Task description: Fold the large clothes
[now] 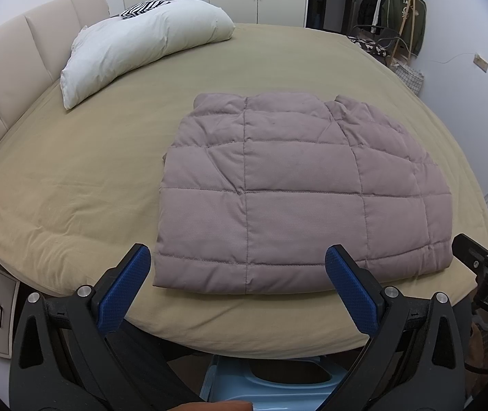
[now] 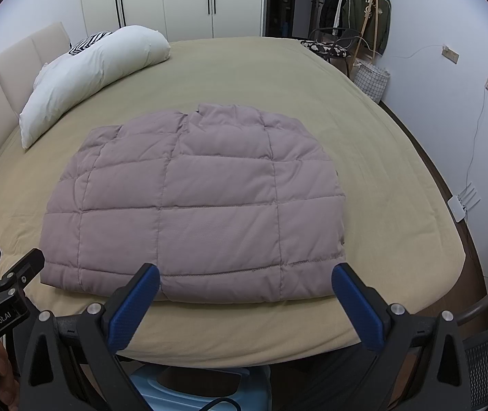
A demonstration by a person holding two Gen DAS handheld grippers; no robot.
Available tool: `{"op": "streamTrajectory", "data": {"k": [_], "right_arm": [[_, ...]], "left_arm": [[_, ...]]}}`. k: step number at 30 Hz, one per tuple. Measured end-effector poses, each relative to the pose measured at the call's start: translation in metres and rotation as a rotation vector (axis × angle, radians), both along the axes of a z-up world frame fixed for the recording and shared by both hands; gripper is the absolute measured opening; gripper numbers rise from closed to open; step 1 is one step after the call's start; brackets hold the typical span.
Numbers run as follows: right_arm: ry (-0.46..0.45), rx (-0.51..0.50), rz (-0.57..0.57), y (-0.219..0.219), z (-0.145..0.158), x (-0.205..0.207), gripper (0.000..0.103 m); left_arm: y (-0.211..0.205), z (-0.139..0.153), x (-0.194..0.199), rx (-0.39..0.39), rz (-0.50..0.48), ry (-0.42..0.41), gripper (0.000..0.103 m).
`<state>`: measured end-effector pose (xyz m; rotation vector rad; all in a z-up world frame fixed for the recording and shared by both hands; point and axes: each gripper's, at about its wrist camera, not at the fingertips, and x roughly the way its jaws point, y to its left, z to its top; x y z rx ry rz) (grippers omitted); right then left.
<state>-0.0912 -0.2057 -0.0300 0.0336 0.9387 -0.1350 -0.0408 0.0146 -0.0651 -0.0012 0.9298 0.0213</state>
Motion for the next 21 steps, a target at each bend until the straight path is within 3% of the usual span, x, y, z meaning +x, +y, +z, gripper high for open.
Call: {"op": "streamTrajectory", "data": {"k": [21], "right_arm": [[0.001, 0.002, 0.002, -0.0009, -0.0002, 0.0004, 0.103]], "left_arm": [[-0.0014, 0.0008, -0.0004, -0.004, 0.001, 0.003, 0.103]]}}
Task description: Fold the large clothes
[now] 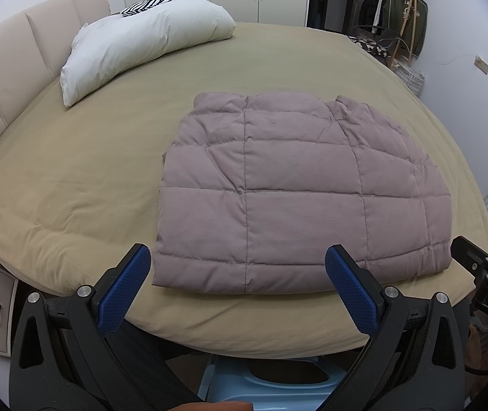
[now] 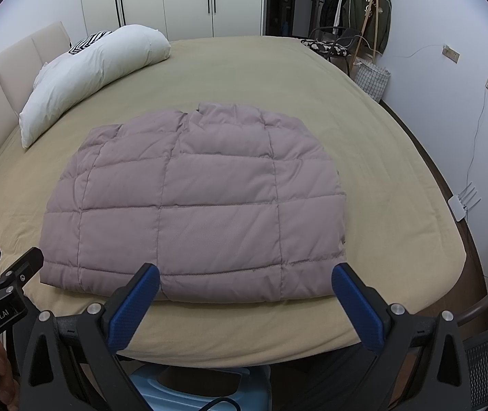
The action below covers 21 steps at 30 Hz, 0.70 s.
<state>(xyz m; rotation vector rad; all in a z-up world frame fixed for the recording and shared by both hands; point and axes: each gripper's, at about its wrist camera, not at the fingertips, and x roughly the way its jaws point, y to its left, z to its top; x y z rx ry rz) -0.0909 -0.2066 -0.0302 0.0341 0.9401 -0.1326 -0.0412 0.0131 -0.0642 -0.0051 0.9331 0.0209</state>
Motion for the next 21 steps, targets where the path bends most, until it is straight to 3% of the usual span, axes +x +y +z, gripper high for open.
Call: {"op": "streamTrajectory", "data": {"k": [21], "right_arm": [[0.005, 0.002, 0.003, -0.0004, -0.0017, -0.0008, 0.103]], "left_arm": [[-0.0011, 0.0008, -0.0029, -0.006, 0.003, 0.002, 0.103]]}}
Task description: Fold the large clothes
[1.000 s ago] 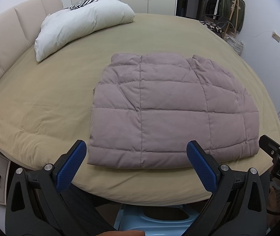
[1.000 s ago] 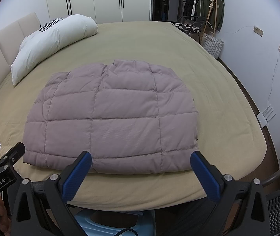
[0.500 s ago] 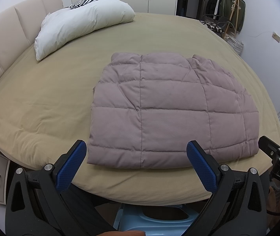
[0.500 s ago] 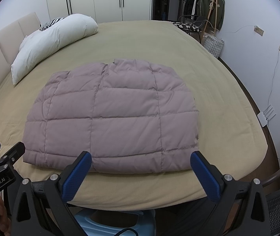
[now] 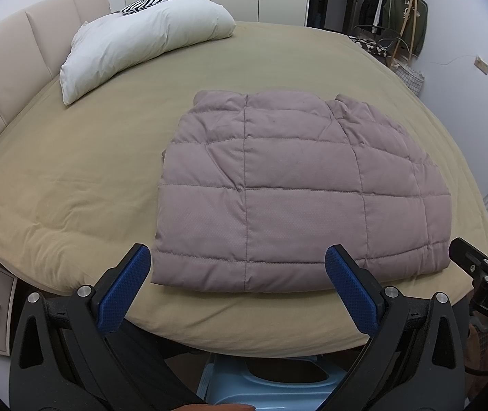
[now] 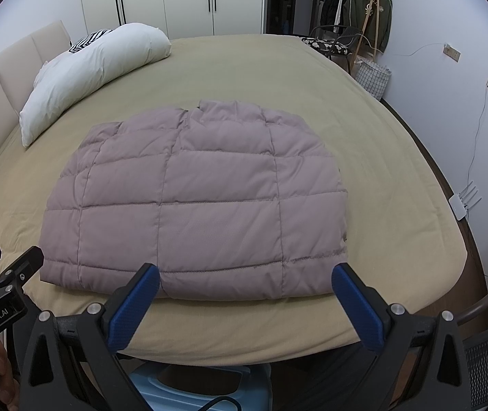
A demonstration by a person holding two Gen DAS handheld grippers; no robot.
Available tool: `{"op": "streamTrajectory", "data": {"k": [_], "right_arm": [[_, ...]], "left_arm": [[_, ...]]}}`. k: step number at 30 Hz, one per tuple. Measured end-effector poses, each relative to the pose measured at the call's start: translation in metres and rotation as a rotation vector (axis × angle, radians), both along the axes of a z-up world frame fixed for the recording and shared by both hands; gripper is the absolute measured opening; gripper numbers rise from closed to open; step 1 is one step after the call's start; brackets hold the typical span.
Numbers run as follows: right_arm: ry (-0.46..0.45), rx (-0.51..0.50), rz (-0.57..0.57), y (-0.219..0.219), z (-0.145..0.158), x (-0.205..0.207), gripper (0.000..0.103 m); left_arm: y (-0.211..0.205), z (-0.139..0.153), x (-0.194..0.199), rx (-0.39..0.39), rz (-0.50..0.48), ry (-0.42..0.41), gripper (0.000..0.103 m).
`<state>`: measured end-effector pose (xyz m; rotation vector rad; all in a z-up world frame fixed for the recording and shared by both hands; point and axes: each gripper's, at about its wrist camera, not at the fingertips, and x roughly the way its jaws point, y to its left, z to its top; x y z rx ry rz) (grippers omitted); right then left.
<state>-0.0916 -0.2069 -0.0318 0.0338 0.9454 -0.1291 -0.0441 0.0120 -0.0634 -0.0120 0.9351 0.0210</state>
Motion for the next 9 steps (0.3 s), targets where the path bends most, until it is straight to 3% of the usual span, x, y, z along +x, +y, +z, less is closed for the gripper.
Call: {"op": "streamTrajectory", "data": {"k": [9], "right_arm": [[0.004, 0.002, 0.004, -0.003, -0.0022, -0.0014, 0.103]], "left_arm": [[-0.0025, 0.0013, -0.0049, 0.004, -0.003, -0.016, 0.103]]}}
